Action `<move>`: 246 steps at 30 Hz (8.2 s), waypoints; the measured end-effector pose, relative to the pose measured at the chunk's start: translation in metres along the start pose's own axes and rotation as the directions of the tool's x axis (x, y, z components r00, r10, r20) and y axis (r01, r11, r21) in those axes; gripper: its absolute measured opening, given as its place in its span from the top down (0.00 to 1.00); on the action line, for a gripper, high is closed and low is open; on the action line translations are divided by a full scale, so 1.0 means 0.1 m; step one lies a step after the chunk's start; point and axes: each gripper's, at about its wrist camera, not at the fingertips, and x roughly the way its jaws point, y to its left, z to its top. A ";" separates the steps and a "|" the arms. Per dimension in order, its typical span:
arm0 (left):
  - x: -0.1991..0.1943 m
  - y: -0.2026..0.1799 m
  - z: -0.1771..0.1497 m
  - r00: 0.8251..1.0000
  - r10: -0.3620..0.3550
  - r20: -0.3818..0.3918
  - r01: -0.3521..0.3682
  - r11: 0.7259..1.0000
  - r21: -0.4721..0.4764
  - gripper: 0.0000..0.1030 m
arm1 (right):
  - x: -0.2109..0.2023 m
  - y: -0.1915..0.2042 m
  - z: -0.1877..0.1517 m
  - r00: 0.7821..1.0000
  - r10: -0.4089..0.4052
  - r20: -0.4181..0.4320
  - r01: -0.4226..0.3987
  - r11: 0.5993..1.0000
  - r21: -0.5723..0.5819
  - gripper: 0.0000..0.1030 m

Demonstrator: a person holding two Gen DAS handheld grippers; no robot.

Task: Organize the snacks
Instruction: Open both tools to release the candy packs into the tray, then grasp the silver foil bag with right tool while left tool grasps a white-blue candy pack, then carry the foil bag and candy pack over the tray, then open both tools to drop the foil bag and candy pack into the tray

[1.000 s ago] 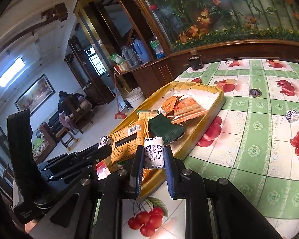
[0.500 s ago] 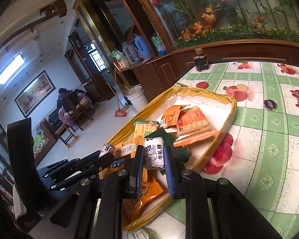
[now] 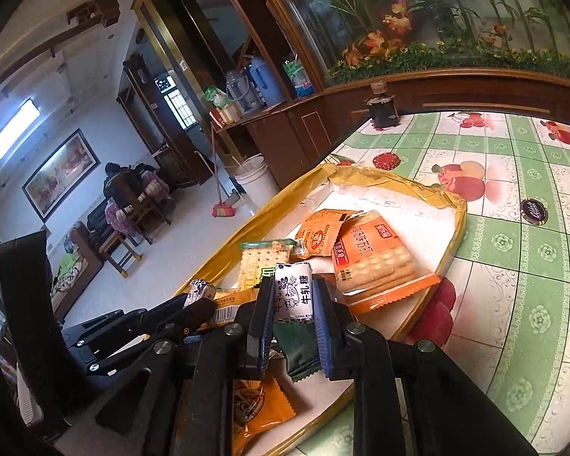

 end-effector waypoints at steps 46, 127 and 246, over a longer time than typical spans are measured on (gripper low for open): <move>-0.80 -1.54 -0.43 0.969 -0.248 -0.019 0.245 0.941 0.233 0.25 | -2.42 -1.57 -1.21 0.932 -0.362 0.022 0.352 0.919 0.178 0.24; -0.80 -0.37 -0.50 0.966 -0.258 0.020 0.257 0.965 0.046 0.84 | -1.43 -0.54 -1.08 0.997 -0.065 -0.047 0.068 0.996 0.065 0.26; 0.11 -0.35 0.17 0.994 -0.096 -0.053 0.097 0.995 0.030 0.25 | -0.57 -0.70 -0.04 0.992 -0.128 -0.016 0.129 0.977 0.168 0.23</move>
